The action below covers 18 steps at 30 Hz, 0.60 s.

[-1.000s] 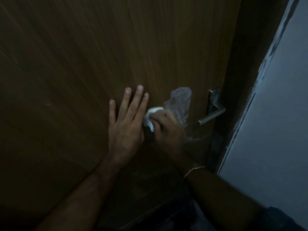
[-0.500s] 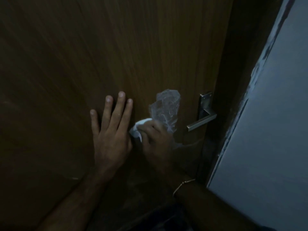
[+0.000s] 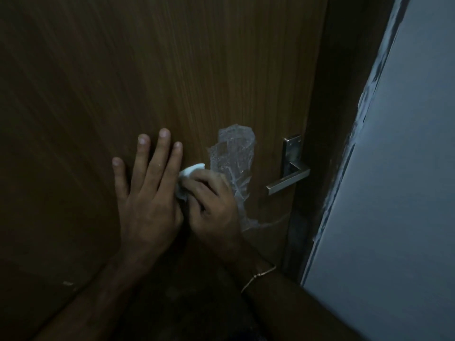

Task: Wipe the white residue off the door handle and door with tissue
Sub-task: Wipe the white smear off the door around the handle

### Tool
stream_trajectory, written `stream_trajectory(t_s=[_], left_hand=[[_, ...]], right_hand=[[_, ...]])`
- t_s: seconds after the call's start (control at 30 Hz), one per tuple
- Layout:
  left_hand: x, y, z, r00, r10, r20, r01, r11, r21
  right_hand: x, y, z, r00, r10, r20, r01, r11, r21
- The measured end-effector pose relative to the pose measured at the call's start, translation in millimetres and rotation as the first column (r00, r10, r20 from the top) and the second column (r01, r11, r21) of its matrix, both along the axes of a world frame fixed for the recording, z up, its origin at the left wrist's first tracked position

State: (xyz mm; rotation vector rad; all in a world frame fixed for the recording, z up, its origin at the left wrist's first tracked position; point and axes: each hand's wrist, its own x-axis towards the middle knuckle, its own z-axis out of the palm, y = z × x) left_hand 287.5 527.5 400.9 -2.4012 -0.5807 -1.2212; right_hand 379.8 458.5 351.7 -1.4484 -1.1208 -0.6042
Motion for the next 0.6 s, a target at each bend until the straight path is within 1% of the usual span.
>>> stream_trajectory(t_s=[0.07,0.13,0.2,0.27,0.33,0.43,0.5,0.6], left_hand=[[2.8,-1.0,-3.7,1.0,0.001,0.023,-0.001,1.0,0.011],[5.6,-1.6,-13.0,0.999,0.012,0.052,-0.013,1.0,0.024],[9.9,-2.5,-22.2,0.997,0.006,0.072,-0.009,0.999,0.035],[16.4,-2.1,-32.0,0.994,-0.01,0.108,0.002,0.998,0.069],[22.0,0.6,-36.7,0.988,-0.011,0.156,-0.006,0.994,0.108],[23.4,-0.2,-39.4,0.977,-0.048,0.206,0.027,0.994,0.104],[21.6,-1.0,-42.3,0.977,-0.054,0.206,0.037,0.995,0.088],[19.1,-1.8,-48.7,0.983,-0.04,0.179,0.026,0.996,0.08]], right_hand=[[3.7,-8.5,-23.4,1.0,-0.002,0.027,0.003,0.998,-0.061],[3.7,-15.9,-43.7,1.0,-0.026,0.002,0.026,0.997,-0.078],[7.3,-12.3,-45.1,0.999,-0.036,0.001,0.036,0.999,-0.018],[14.0,-1.8,-35.6,0.999,-0.033,0.019,0.031,0.995,0.098],[17.7,7.6,-31.5,0.999,-0.02,0.046,0.012,0.986,0.166],[16.5,4.1,-59.8,0.994,-0.029,0.101,0.015,0.991,0.132],[12.1,-4.3,-83.5,0.993,-0.038,0.115,0.027,0.995,0.096],[11.6,-2.3,-83.1,0.996,-0.03,0.09,0.019,0.993,0.12]])
